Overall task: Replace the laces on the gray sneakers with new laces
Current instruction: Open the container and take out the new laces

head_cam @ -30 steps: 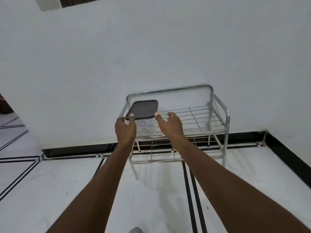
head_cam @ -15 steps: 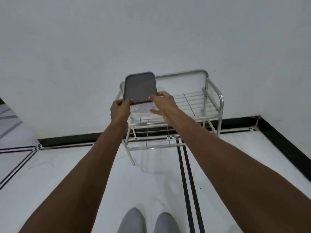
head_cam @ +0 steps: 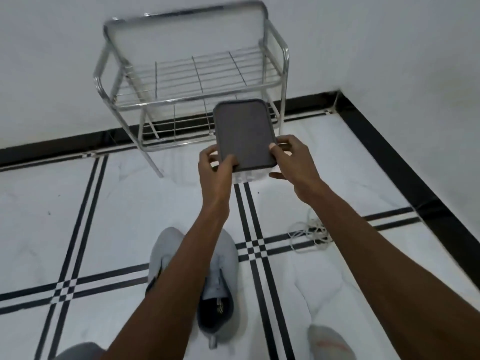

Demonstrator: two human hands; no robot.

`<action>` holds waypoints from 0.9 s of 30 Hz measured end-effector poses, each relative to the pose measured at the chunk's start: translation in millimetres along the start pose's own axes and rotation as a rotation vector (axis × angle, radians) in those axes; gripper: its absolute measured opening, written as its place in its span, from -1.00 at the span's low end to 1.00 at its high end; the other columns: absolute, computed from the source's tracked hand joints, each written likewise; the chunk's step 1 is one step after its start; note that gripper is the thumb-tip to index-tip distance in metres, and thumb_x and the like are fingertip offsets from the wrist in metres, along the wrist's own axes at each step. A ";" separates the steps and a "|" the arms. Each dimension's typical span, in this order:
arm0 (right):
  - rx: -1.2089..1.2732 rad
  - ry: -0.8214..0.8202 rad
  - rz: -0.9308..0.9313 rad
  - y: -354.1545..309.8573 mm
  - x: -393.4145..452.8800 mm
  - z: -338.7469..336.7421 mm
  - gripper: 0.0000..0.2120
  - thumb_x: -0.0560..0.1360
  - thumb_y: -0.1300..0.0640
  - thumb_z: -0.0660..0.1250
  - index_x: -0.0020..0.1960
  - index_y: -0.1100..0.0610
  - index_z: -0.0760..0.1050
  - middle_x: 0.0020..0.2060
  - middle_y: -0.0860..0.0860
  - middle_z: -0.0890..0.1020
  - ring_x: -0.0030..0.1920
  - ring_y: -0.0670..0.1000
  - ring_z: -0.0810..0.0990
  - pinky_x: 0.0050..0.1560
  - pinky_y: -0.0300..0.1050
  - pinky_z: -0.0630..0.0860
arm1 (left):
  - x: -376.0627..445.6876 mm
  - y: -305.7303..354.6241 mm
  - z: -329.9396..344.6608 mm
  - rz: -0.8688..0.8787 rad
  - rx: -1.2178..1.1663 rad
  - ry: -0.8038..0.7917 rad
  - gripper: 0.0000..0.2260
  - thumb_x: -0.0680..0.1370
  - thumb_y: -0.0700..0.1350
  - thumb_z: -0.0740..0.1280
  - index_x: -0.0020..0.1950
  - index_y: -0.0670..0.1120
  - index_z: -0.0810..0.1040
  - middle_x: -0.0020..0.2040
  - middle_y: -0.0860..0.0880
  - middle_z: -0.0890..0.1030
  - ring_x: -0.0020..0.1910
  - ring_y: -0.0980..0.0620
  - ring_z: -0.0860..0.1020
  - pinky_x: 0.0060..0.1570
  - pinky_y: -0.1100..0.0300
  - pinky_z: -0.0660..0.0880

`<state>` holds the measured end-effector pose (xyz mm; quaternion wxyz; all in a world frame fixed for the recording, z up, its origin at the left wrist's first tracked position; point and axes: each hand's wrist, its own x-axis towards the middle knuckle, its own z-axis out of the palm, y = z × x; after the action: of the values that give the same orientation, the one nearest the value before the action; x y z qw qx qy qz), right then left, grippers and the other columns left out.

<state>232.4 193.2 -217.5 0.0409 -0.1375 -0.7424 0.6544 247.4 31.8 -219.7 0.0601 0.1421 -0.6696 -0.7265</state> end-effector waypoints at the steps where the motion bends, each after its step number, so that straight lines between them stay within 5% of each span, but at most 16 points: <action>1: -0.002 0.003 0.027 15.3 -5.4 -5.0 -0.80 0.60 0.04 0.31 0.19 0.06 0.51 0.09 -0.01 0.60 0.07 0.01 0.63 -0.11 0.04 0.70 | -6.5 -13.2 -0.2 -0.019 0.010 -0.012 -0.65 0.55 -0.21 0.38 0.32 0.00 0.46 0.18 -0.03 0.56 -0.12 0.26 0.61 -0.28 0.48 0.46; 10: -0.060 -0.013 0.272 135.8 -41.9 -13.7 -0.87 0.60 0.10 0.30 0.14 0.05 0.50 0.08 0.05 0.59 0.05 0.06 0.63 -0.16 0.09 0.70 | -44.6 -128.6 -9.0 -0.276 0.115 -0.016 -0.66 0.52 -0.20 0.37 0.27 0.03 0.48 0.16 0.00 0.60 0.10 0.03 0.60 -0.04 0.20 0.56; 18: -0.136 -0.082 0.399 192.2 -72.1 -19.2 -0.87 0.60 0.16 0.29 0.14 0.13 0.46 0.00 0.00 0.58 0.04 0.10 0.61 -0.10 0.17 0.69 | -63.1 -192.0 -21.0 -0.391 0.407 0.072 -0.82 0.62 -0.03 0.35 0.13 -0.08 0.47 0.01 -0.04 0.59 -0.03 0.03 0.56 0.02 0.07 0.54; 22: -0.253 -0.097 0.352 199.8 -75.4 -19.2 -0.81 0.56 0.12 0.34 0.15 0.12 0.49 0.02 -0.03 0.60 0.07 0.08 0.62 0.10 0.16 0.63 | -63.7 -194.3 -23.3 -0.357 0.481 0.104 -0.87 0.63 -0.06 0.35 0.05 -0.10 0.49 -0.06 -0.02 0.58 -0.10 0.06 0.54 -0.06 0.17 0.44; 27: -0.361 -0.056 0.211 184.9 -56.4 -15.5 -0.64 0.49 0.12 0.47 0.24 0.19 0.57 0.09 0.06 0.67 0.07 0.03 0.65 0.17 -0.01 0.58 | -47.9 -184.9 -18.4 -0.292 0.552 0.172 -0.85 0.56 -0.11 0.45 0.08 -0.14 0.60 -0.05 -0.02 0.64 -0.02 0.01 0.59 0.16 0.07 0.55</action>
<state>318.0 213.1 -390.4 -0.0738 -0.2011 -0.8300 0.5150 317.4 45.3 -397.9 -0.0289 0.3084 -0.8064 -0.5037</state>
